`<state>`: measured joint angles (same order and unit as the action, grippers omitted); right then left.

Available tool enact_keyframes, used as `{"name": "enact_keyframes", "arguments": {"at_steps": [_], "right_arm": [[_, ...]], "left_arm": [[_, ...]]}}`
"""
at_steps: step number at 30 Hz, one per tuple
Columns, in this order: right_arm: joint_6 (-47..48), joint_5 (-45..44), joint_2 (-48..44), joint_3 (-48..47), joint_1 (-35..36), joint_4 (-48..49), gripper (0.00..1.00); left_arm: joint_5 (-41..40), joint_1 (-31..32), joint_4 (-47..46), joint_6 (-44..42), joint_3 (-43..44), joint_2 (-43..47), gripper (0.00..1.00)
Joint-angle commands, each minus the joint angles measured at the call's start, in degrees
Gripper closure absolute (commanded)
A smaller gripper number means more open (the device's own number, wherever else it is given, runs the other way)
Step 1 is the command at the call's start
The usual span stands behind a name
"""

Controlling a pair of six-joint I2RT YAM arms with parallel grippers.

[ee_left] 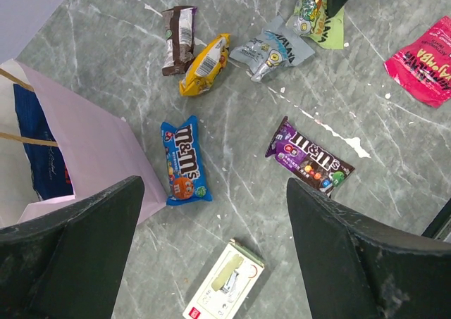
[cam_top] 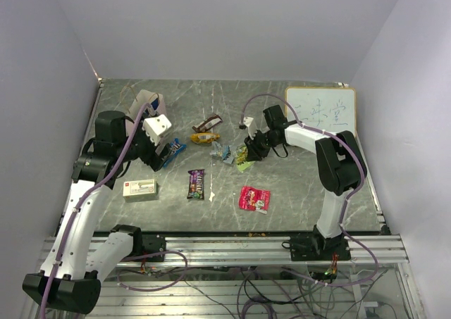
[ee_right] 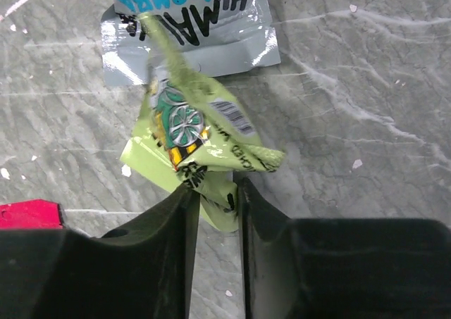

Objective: Place the snacks into the paper bag
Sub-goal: Pick up the snack from the center of the board, then place the snack in the paper bag.

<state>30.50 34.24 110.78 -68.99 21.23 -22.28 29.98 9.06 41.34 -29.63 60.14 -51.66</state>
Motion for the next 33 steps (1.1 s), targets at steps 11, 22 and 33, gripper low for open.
{"name": "enact_keyframes", "arguments": {"at_steps": [11,22,33], "right_arm": [[2.99,2.06,-5.59,1.14,-0.39,-2.82,1.00],[3.46,8.00,-20.98,4.77,-0.40,-1.10,1.00],[1.74,16.96,-33.23,7.78,-0.32,2.01,1.00]], "left_arm": [[2.27,0.29,-3.90,0.61,0.71,-1.22,0.10],[5.19,7.55,-7.52,4.81,5.91,-6.79,0.13],[7.67,19.23,-10.46,10.64,18.23,-21.40,0.15]]}}
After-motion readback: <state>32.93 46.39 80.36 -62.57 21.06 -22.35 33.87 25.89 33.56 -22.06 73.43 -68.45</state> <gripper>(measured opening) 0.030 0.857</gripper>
